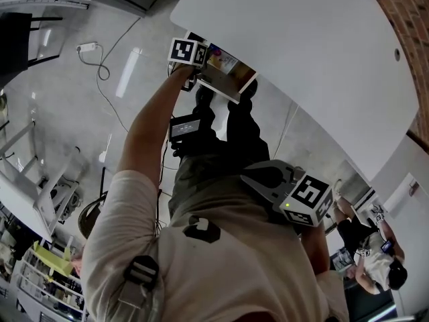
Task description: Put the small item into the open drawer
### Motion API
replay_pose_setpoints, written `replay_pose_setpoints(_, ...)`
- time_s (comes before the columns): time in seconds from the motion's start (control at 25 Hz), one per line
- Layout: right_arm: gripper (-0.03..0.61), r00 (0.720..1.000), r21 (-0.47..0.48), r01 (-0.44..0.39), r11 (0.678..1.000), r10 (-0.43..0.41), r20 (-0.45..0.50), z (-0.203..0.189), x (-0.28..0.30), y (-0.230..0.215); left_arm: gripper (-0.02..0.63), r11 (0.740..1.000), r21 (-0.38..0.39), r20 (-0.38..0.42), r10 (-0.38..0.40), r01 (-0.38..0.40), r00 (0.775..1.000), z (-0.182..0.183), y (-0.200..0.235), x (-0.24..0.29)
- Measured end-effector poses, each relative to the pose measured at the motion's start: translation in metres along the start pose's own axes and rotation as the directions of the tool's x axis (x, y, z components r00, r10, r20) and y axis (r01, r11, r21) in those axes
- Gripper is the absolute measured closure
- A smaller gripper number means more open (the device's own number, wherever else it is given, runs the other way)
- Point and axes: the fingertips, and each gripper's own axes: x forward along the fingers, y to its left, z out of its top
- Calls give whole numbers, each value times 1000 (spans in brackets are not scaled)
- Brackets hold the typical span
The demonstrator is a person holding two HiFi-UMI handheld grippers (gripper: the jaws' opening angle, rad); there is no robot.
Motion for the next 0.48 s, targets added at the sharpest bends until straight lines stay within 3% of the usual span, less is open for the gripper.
replay_pose_setpoints(0.24,572,1000,-24,2,1000,-1,16,10,6,1,518,996,91,36,-6,3,999,9,-2,-39)
replay_pose_setpoints(0.48,572,998,-28,23,999,-21,53,17,9,-2,573,988,155,162,-27,1,986,20,-12,-98)
